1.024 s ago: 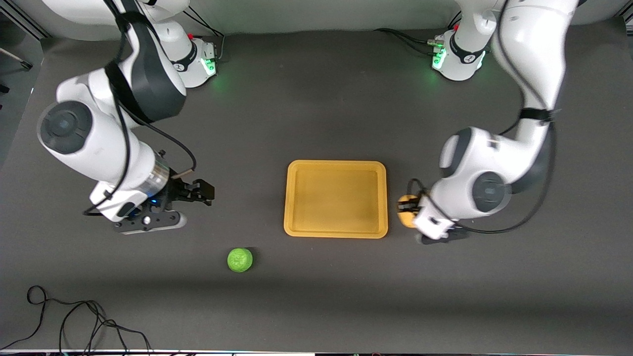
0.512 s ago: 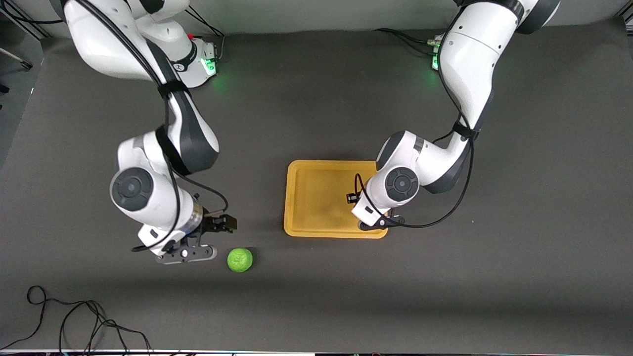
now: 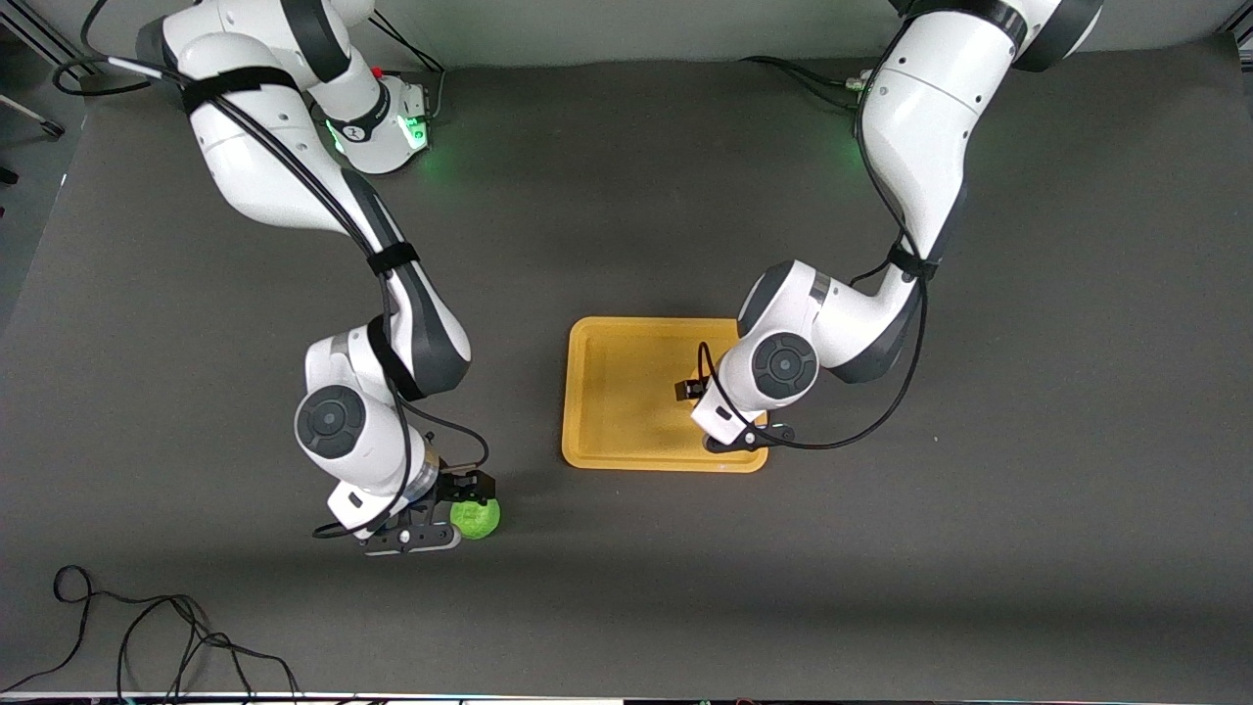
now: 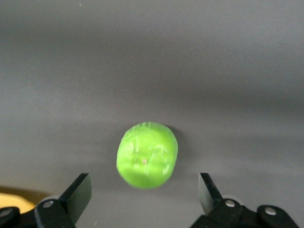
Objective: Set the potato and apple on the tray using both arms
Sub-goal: 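Release the potato onto the tray and withdraw the left gripper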
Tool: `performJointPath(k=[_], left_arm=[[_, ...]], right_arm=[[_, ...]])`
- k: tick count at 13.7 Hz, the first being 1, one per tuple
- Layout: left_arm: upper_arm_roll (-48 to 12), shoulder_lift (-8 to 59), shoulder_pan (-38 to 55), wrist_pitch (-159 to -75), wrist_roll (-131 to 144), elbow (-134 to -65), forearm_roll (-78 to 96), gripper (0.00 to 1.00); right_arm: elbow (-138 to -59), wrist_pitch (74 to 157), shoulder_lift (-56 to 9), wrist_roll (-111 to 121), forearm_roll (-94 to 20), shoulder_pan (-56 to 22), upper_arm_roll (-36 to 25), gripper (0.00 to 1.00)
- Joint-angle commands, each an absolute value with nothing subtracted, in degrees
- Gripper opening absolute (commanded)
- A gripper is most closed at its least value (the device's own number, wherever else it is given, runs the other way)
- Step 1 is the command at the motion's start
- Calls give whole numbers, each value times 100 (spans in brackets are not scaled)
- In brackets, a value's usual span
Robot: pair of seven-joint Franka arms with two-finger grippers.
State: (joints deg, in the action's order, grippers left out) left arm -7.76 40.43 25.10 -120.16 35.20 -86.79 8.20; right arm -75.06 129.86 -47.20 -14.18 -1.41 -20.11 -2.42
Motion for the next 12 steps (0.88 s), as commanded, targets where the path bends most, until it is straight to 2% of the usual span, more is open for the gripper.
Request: performJointPath(k=[1, 4, 6, 7, 10, 12], left_arm=[[-738, 3456, 2024, -11132, 3307, -8631, 835, 100], [-756, 2587, 971, -10136, 2244, -8613, 896, 100], [-730, 2286, 590, -9924, 2039, -8430, 853, 100], [-703, 2268, 484, -9784, 1952, -8220, 809, 100], [-660, 2154, 264, -9047, 1268, -7692, 599, 100], [-642, 1873, 45, -8781, 688, -7699, 448, 100]], right_arm=[[-7383, 13498, -5184, -1564, -132, -2030, -255, 100], [-7374, 13755, -5414, -1556, -123, -2039, -255, 100], [-7374, 13746, -5423, -1564, -132, -2048, -255, 59], [-7365, 13737, -5397, -1564, -132, -2048, -255, 52], [-7339, 13571, -5239, -1556, -123, -2048, -255, 51], [-7286, 12967, -4827, -1547, -123, -2030, -264, 51]])
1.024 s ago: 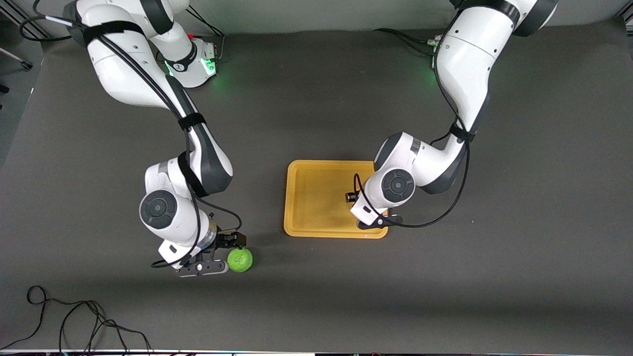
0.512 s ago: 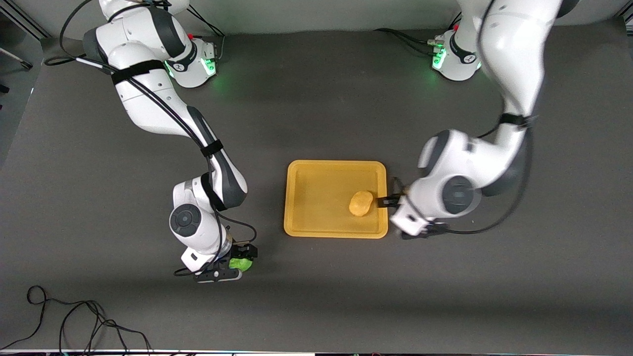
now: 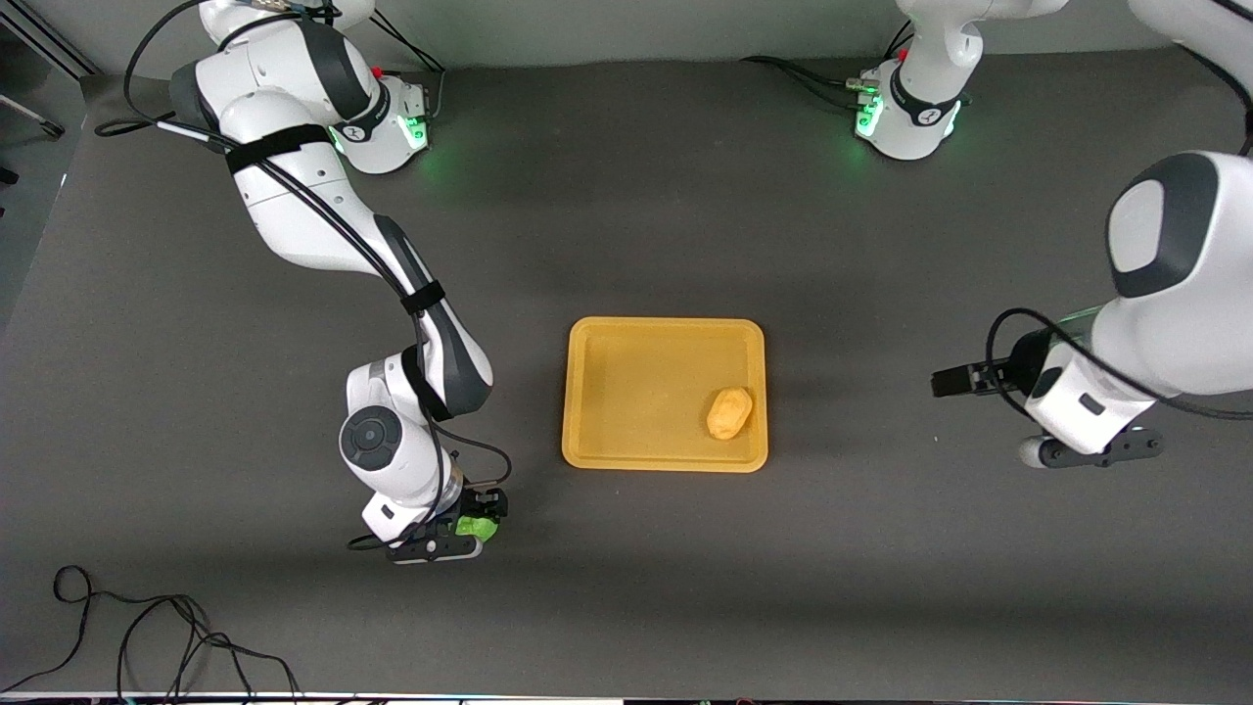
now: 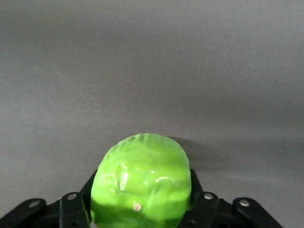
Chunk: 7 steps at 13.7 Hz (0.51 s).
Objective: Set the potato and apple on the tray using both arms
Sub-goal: 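Close the right gripper on the green apple and lift it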
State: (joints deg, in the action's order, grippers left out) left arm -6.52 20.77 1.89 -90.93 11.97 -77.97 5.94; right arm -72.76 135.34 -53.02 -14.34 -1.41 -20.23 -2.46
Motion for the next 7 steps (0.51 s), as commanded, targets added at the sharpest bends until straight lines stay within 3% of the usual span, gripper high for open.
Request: performJointPath(k=[1, 5, 7], left_arm=[[-633, 1768, -43, -8685, 503, -7708, 440, 100], [-633, 1486, -141, -8587, 116, -7734, 300, 100], [-659, 1101, -106, -8726, -69, -8179, -260, 100]], right_arm=[[-7286, 12677, -4573, -1538, -123, -2030, -264, 51], [-7251, 11394, -3439, -1494, -88, -2048, -264, 51], [-7190, 10770, -3060, -1538, -123, -2065, -237, 51]])
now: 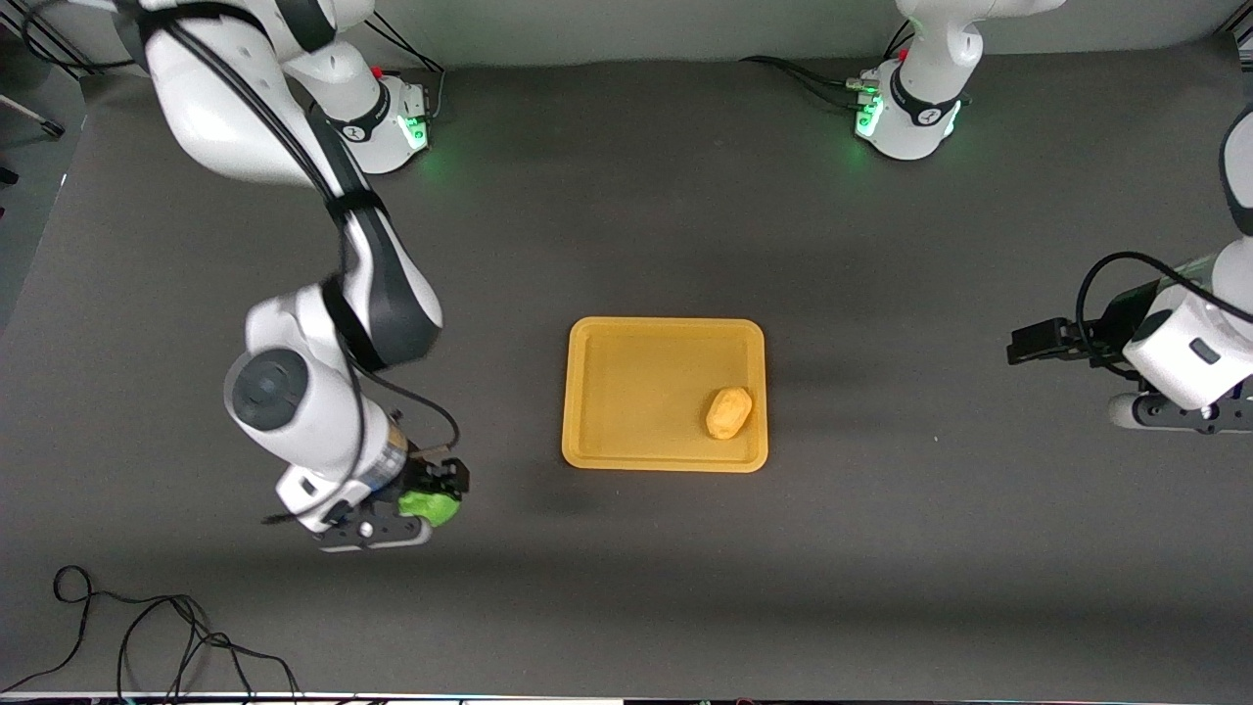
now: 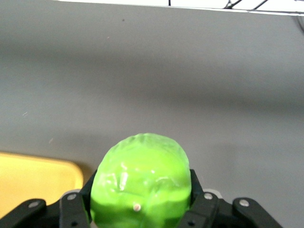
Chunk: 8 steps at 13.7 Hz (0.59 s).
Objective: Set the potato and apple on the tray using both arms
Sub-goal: 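Close the right gripper on the green apple and lift it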
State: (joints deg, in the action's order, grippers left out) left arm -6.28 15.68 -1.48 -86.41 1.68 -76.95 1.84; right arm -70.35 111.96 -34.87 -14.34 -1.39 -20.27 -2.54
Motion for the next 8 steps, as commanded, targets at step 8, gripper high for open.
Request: performJointPath(k=[8], left_arm=[[-633, 440, -176, -9431, -475, -8727, -343, 100]], right_arm=[[-6734, 10125, -3022, -4135, -79, -3681, -229, 51]])
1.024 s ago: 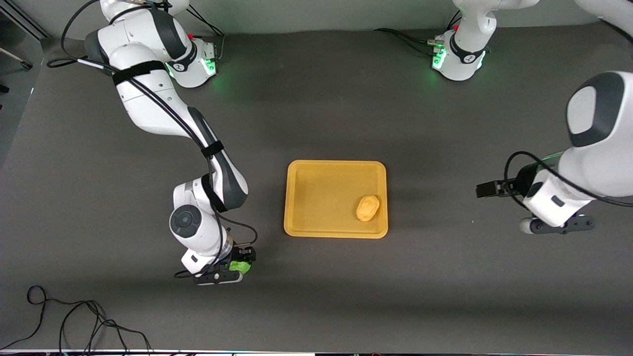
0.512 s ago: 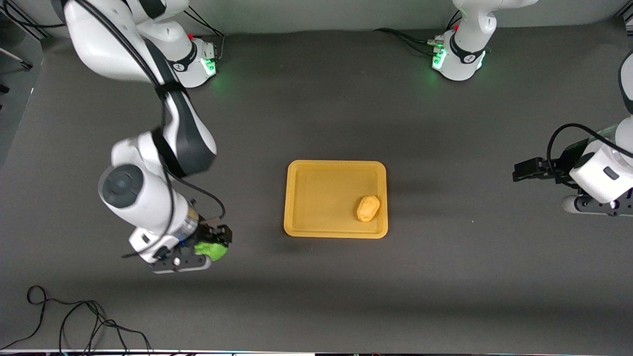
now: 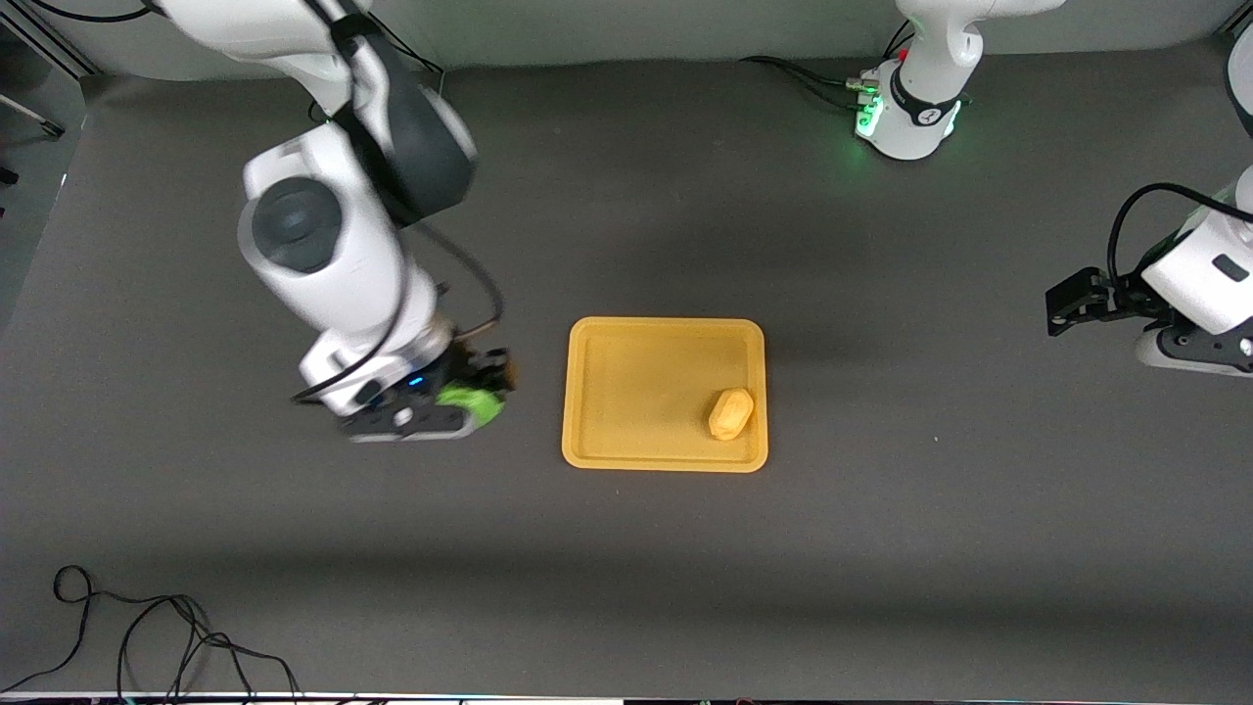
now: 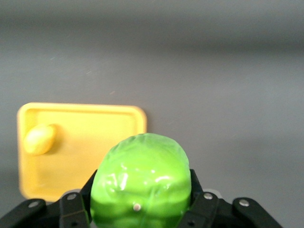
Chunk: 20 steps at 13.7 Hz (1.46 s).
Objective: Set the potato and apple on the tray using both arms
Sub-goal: 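Carry the apple over the tray and lower it beside the potato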
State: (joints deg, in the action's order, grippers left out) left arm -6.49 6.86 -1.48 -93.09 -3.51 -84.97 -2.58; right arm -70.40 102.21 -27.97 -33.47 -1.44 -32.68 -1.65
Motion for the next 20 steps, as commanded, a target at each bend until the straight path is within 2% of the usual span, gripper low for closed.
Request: performJointPath(k=[1, 5, 13, 16, 20], left_arm=[[-633, 396, -176, -9448, -466, -8745, -360, 100], [-633, 395, -500, -9431, -447, -8824, -387, 100], [-668, 457, -554, -9448, -457, -8956, -168, 100], [-668, 518, -571, -9483, -475, -8947, 62, 100], [-659, 562, -545, -9474, -483, -8947, 62, 100]], right_arm=[[-6532, 10125, -3197, -4427, -88, -3883, -220, 51], [-5942, 10186, -3901, -5229, -79, -4534, -228, 51], [-6143, 11459, -5211, -5247, 149, -4623, -246, 51], [-6582, 12346, -5378, -5273, 167, -4614, -272, 51], [-6592, 12735, -5669, -5282, 255, -4579, -387, 52]])
